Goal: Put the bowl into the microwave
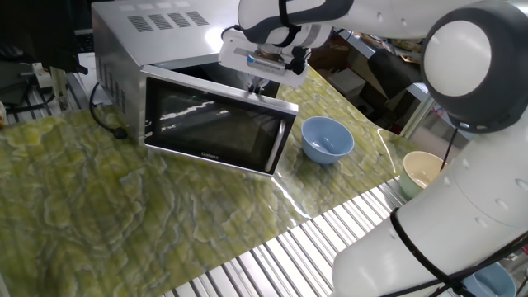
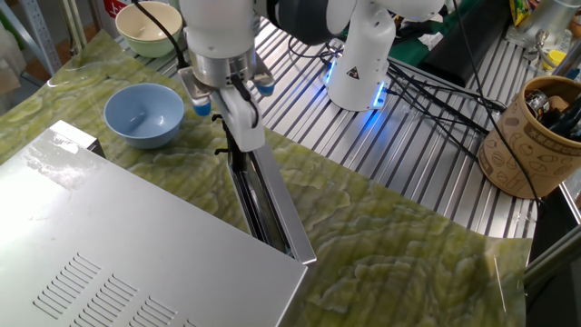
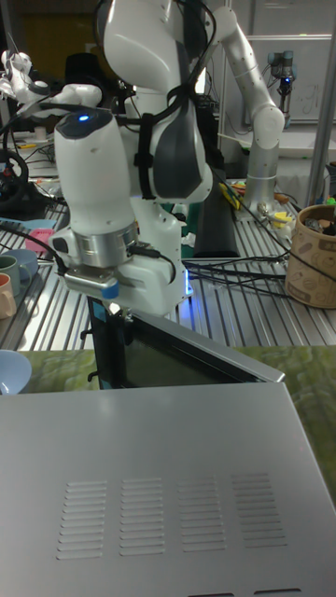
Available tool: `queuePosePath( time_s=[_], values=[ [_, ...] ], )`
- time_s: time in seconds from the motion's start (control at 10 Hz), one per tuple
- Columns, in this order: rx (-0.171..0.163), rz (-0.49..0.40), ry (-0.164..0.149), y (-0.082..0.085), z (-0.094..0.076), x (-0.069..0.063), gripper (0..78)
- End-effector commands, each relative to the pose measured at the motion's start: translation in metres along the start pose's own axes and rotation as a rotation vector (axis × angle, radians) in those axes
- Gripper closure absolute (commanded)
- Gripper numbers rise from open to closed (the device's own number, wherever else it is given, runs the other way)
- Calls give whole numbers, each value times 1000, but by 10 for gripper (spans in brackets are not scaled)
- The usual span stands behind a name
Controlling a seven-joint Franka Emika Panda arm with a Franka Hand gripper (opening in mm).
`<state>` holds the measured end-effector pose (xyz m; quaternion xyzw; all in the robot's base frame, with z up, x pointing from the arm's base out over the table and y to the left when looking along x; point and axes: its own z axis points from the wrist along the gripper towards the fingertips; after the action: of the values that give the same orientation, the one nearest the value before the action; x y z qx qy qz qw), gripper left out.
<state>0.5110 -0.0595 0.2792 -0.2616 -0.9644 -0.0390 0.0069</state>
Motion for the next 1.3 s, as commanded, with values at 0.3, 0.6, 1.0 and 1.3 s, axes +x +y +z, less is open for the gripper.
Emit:
queuePosePath(
  time_s=[0.3,0.6,1.0,1.3],
  values=[
    [28,-234,-87,0,-1,0,764],
    [36,-190,-52,12,-8,18,764],
    [46,-136,-8,24,-19,45,764],
    [38,-118,13,26,-17,59,764]
  ],
)
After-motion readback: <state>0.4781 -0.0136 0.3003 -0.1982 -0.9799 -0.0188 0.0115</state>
